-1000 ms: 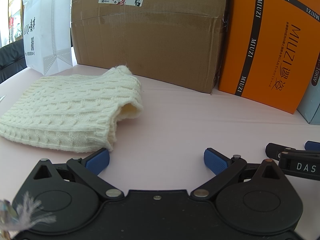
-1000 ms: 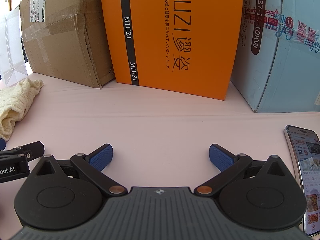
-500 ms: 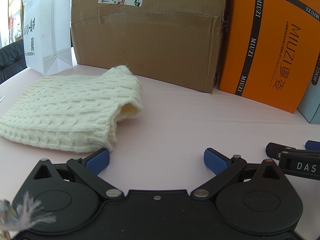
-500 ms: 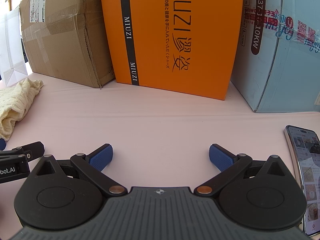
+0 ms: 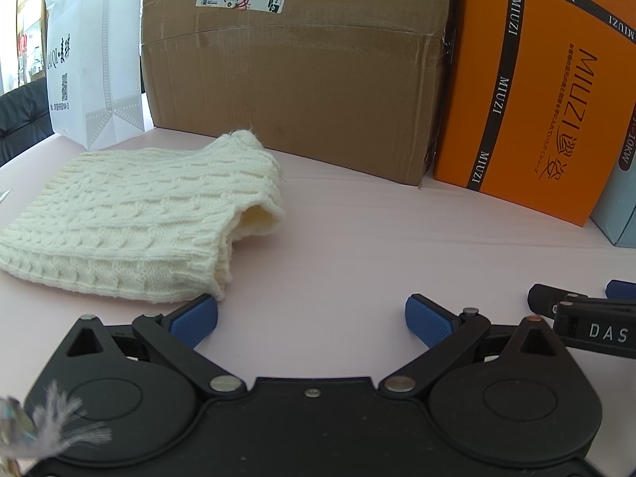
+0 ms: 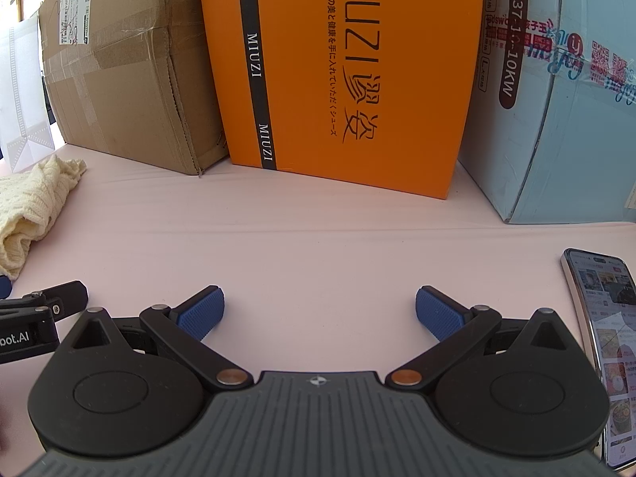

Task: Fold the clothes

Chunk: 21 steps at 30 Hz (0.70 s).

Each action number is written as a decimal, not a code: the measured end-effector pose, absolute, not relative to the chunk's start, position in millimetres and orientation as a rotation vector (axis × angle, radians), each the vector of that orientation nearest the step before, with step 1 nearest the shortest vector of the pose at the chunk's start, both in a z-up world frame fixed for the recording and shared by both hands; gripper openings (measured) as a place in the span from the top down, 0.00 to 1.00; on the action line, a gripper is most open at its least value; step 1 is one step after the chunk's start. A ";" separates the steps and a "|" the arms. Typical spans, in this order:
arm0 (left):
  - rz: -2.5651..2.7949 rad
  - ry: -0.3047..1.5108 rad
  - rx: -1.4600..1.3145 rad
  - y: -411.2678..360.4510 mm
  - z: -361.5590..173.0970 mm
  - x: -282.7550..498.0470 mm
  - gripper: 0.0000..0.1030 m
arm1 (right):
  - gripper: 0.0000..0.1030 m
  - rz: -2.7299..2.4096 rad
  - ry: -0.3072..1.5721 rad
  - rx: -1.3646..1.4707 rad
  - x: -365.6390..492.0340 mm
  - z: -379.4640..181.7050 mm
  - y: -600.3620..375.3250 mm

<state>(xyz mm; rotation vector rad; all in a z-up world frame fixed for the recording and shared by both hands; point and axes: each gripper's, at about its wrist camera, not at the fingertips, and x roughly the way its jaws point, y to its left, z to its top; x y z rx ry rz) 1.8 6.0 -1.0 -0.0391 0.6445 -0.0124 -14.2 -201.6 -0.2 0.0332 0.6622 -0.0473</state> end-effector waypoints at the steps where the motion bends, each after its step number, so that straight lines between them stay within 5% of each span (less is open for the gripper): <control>1: -0.012 0.645 -0.037 6.1 -1.1 2.3 0.00 | 0.00 -0.047 0.662 0.033 -14.2 -0.2 -201.6; 21: -0.007 0.631 -0.071 13.7 -0.1 3.9 0.00 | 0.00 -0.047 0.663 0.033 -14.2 -0.2 -201.6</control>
